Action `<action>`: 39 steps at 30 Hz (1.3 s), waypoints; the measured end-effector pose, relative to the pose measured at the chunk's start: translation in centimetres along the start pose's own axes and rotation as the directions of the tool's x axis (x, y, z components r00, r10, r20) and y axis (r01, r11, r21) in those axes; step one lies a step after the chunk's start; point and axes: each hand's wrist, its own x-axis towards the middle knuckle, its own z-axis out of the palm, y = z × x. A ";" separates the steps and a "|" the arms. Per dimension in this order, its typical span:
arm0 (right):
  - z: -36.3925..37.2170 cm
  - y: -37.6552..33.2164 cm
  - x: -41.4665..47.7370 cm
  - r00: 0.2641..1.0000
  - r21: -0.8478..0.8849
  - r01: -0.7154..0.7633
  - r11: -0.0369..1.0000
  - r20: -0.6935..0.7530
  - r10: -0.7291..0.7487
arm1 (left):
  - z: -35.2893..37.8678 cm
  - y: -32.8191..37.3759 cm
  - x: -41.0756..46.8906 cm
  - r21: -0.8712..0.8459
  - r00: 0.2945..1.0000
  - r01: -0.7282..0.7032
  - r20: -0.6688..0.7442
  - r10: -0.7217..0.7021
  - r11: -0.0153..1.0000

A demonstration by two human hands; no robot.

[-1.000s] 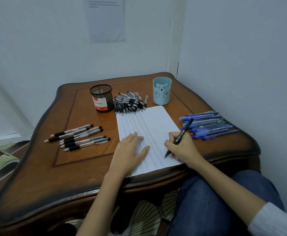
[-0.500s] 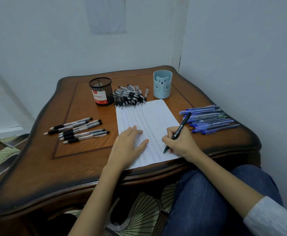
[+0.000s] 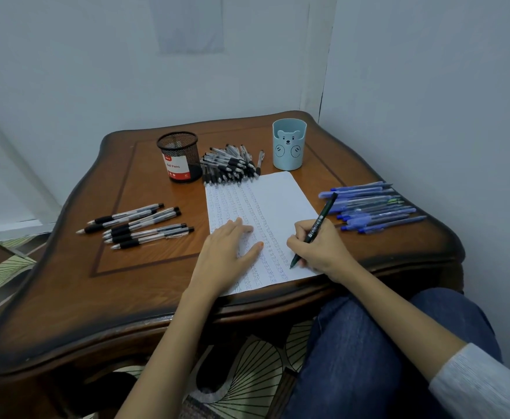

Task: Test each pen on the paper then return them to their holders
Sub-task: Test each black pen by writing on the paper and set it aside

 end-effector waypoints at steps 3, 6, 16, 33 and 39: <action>-0.3 -0.3 0.1 0.998 0.194 -0.052 0.980 -0.037 0.060 | -0.4 0.4 -0.2 -0.010 0.998 -0.005 -0.063 0.005 1.000; 0.1 -1.0 0.4 0.996 0.262 -0.084 0.961 -0.015 0.092 | -1.2 0.7 -0.9 -0.071 0.984 -0.028 -0.177 0.015 0.997; 10.7 -7.3 0.1 0.941 0.073 -0.045 0.996 0.339 0.017 | -8.0 -2.6 -9.7 -0.121 0.867 0.209 -0.436 -0.241 0.970; 30.9 -5.0 -16.2 0.570 -0.001 0.231 0.973 0.811 -0.135 | -9.5 -8.7 -33.4 -0.488 0.232 0.586 -0.664 -0.711 0.647; 31.9 1.1 -19.0 0.496 -0.313 0.376 0.873 0.863 0.095 | -6.6 -8.7 -35.6 -0.536 0.210 0.606 -0.605 -0.768 0.588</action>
